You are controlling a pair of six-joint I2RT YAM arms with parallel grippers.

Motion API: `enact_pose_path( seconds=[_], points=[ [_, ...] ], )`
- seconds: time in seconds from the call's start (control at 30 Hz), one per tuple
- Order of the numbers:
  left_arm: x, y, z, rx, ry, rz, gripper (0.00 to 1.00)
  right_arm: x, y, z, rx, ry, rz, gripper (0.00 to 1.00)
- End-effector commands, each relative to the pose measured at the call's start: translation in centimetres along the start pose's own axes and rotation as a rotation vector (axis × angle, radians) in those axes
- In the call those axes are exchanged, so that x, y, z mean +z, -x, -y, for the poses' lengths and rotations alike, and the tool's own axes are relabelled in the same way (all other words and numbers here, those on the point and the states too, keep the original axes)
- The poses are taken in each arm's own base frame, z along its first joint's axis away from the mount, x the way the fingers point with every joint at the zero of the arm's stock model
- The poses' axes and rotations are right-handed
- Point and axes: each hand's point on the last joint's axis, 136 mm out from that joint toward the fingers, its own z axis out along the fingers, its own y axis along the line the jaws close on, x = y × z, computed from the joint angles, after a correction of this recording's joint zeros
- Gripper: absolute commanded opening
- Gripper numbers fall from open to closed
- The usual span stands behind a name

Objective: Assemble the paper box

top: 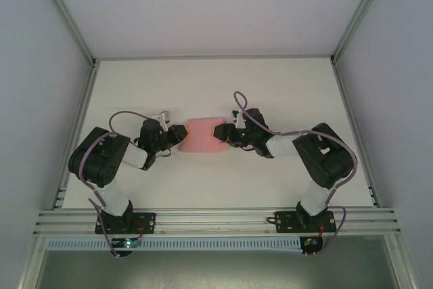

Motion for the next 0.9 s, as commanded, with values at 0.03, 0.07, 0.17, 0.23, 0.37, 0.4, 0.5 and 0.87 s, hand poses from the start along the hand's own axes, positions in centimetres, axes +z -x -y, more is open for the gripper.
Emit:
enact_pose_path(
  seconds=[0.03, 0.07, 0.17, 0.23, 0.37, 0.4, 0.5, 0.87],
  points=[
    [-0.7, -4.4, -4.0, -0.052, 0.16, -0.177, 0.26, -1.7, 0.7, -1.8, -0.049, 0.052, 0.042, 0.4],
    [-0.6, -3.6, -2.6, 0.001, 0.119, -0.166, 0.34, -1.9, 0.8, -1.8, -0.045, 0.048, 0.045, 0.4],
    [-0.9, -0.7, 1.8, 0.198, 0.066, -0.107, 0.8, -2.8, 1.0, -1.9, -0.035, 0.042, 0.056, 0.4],
    [-1.4, 0.9, 5.0, 0.411, 0.106, -0.055, 1.0, -3.5, 1.3, -1.8, -0.011, 0.033, 0.066, 0.43],
    [-2.3, 0.5, 11.3, 0.928, 0.172, -0.058, 1.0, -5.2, 2.1, -1.6, 0.082, 0.054, 0.076, 0.4],
    [-2.7, 0.3, 12.4, 1.002, 0.158, -0.063, 1.0, -5.7, 2.2, -1.7, 0.108, 0.061, 0.077, 0.38],
    [-4.1, -1.4, 15.4, 1.135, -0.005, -0.093, 1.0, -6.9, 2.3, -0.7, 0.211, 0.024, 0.056, 0.33],
    [-6.1, -6.6, 16.6, 1.558, -0.14, -0.249, 1.0, -10.9, 1.5, -3.5, 0.441, 0.128, -0.068, 0.32]
  ],
)
